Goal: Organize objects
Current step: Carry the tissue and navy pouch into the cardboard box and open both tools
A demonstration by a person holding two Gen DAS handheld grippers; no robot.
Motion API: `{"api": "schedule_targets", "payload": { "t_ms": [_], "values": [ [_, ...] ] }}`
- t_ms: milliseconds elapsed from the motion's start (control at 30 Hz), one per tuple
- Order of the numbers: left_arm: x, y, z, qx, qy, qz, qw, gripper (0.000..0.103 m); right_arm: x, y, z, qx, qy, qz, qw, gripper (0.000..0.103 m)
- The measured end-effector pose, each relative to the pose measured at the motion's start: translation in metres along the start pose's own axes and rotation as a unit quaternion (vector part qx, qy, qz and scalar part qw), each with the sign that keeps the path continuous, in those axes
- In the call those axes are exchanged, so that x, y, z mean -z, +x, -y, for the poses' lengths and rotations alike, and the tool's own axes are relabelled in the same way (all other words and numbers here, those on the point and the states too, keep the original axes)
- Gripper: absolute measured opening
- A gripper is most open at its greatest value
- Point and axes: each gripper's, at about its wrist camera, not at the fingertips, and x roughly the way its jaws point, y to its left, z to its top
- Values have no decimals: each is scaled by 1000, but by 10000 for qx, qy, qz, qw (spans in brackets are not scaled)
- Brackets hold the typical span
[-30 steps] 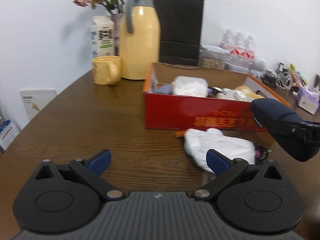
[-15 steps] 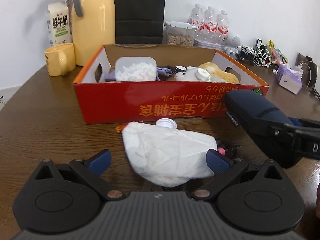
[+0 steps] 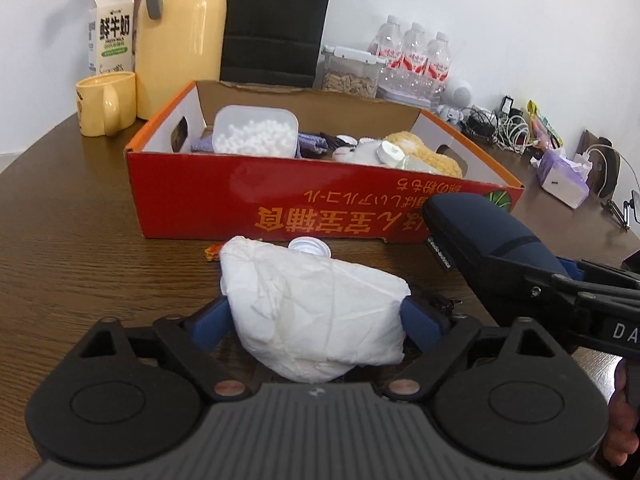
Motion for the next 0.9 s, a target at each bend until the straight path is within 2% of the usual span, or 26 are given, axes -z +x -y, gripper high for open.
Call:
{"api": "schedule_targets", "payload": {
  "t_ms": [133, 300, 533, 900],
  "values": [
    [2, -6, -1, -12, -78, 59, 10000, 86, 1, -2, -2, -7, -26, 19, 10000, 60],
    [2, -16, -3, 51, -146, 191, 9997, 76, 2, -6, -4, -31, -55, 54, 10000, 60],
    [1, -25, -6, 77, -222, 239, 9994, 74, 3, -12, -5, -33, -43, 116, 9999, 60],
    [-12, -47, -5, 110, -210, 591, 9980, 74, -7, -24, -9, -77, -64, 358, 9993, 60]
  ]
}}
